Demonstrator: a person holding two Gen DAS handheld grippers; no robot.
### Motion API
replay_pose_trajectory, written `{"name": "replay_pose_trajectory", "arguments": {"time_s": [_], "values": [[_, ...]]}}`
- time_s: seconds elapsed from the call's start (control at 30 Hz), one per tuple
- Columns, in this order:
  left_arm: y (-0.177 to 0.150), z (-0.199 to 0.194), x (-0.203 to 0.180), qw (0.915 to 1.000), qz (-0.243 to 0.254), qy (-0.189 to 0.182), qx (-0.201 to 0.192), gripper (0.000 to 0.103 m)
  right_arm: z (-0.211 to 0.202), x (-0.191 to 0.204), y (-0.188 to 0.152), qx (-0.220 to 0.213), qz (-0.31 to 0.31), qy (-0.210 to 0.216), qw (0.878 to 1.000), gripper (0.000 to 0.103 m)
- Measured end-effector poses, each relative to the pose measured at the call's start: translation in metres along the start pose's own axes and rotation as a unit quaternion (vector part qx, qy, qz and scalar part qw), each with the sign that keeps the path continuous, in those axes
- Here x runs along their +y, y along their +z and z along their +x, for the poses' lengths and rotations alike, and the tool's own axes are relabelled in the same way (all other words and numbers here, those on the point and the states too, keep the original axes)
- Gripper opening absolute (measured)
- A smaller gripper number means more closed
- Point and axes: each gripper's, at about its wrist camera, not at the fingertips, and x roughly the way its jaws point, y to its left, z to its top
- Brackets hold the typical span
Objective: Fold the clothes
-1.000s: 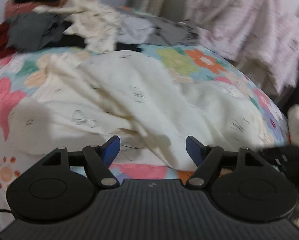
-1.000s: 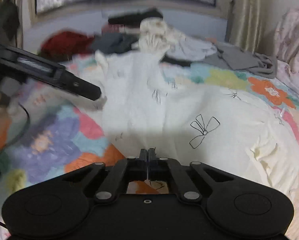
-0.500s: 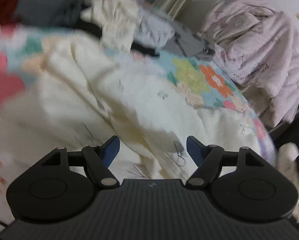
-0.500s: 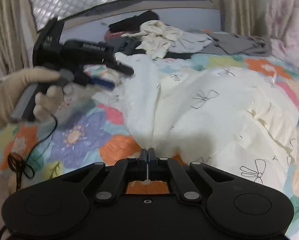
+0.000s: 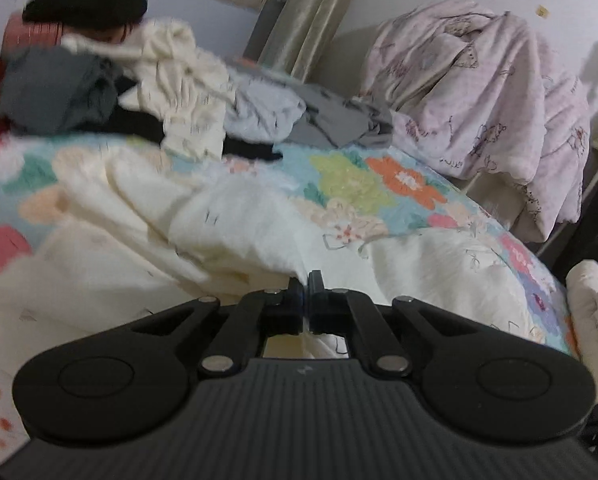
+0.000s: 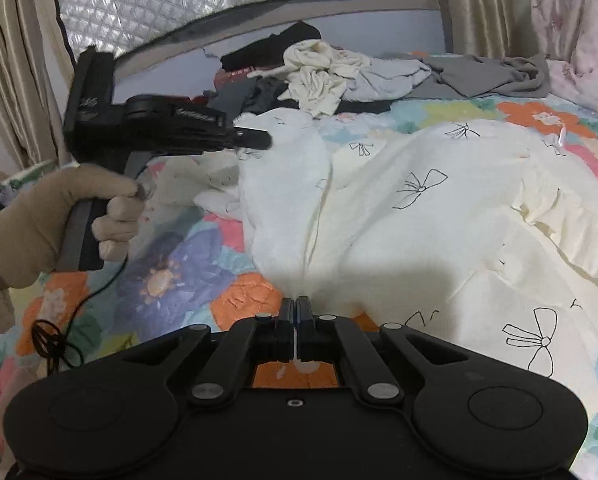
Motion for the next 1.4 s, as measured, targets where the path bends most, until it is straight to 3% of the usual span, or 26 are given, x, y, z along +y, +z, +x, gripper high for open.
{"name": "replay_pose_trajectory", "arguments": {"time_s": [0.07,0.13,0.2,0.27,0.37,0.4,0.47,0.63,0.73,0.77,0.9,0.93,0.97,1.1,1.2,1.3,1.33,1.37,1.4], "values": [[0.001,-0.017,-0.007,0.9992,0.035,0.018,-0.013,0.002,-0.002,-0.003,0.003,0.0,0.008,-0.004,1.0,0.001],[0.001,-0.037,-0.017,0.9933,0.098,0.056,-0.028,0.002,0.0,-0.005,0.006,0.015,0.012,-0.041,0.999,0.002],[-0.001,-0.057,-0.022,0.991,0.113,0.065,-0.032,0.002,-0.001,-0.007,0.005,0.019,0.01,-0.065,0.998,0.004],[-0.002,-0.074,-0.023,0.9923,0.104,0.06,-0.03,0.002,-0.007,-0.016,0.0,0.007,0.037,-0.042,0.998,0.008],[-0.008,-0.09,-0.034,0.988,0.138,0.069,-0.016,0.002,-0.014,-0.026,-0.002,0.01,0.071,-0.023,0.997,0.011],[-0.011,-0.095,-0.037,0.9867,0.145,0.073,-0.012,0.002,-0.016,-0.029,-0.001,0.014,0.077,-0.018,0.997,0.016],[-0.017,-0.102,-0.036,0.9871,0.142,0.073,-0.01,0.002,-0.021,-0.038,0.001,0.03,0.098,-0.044,0.994,0.037],[-0.021,-0.1,-0.023,0.9897,0.119,0.079,0.002,0.002,-0.055,-0.089,-0.009,0.03,0.207,-0.136,0.968,0.047],[-0.012,-0.099,-0.023,0.9883,0.13,0.078,-0.02,0.002,-0.065,-0.105,-0.016,0.04,0.205,-0.238,0.948,0.05],[-0.007,-0.098,-0.022,0.99,0.116,0.076,-0.021,0.002,-0.066,-0.112,-0.018,0.04,0.219,-0.236,0.946,0.053],[0.001,-0.093,-0.027,0.9907,0.113,0.069,-0.031,0.002,-0.058,-0.142,-0.034,0.017,0.341,-0.137,0.93,0.058],[0.001,-0.091,-0.03,0.9895,0.121,0.072,-0.032,0.002,-0.054,-0.146,-0.037,0.017,0.361,-0.122,0.924,0.064],[0.001,-0.088,-0.032,0.9889,0.126,0.072,-0.031,0.002,-0.047,-0.148,-0.04,0.019,0.377,-0.11,0.919,0.071],[0.005,-0.075,-0.03,0.9919,0.104,0.068,-0.026,0.002,-0.032,-0.149,-0.042,0.005,0.388,-0.108,0.915,0.081],[0.004,-0.069,-0.029,0.9928,0.097,0.067,-0.024,0.002,-0.025,-0.143,-0.035,-0.008,0.348,-0.112,0.931,0.078],[-0.001,-0.068,-0.035,0.9846,0.144,0.09,-0.041,0.002,-0.019,-0.137,-0.028,-0.017,0.305,-0.136,0.942,0.07],[-0.001,-0.068,-0.034,0.9849,0.142,0.089,-0.041,0.002,-0.016,-0.136,-0.026,-0.022,0.294,-0.142,0.945,0.057],[-0.001,-0.068,-0.033,0.9863,0.135,0.086,-0.04,0.002,-0.015,-0.135,-0.024,-0.028,0.284,-0.144,0.948,0.036],[-0.001,-0.068,-0.032,0.987,0.131,0.084,-0.041,0.002,-0.015,-0.135,-0.022,-0.032,0.279,-0.141,0.949,0.028]]}}
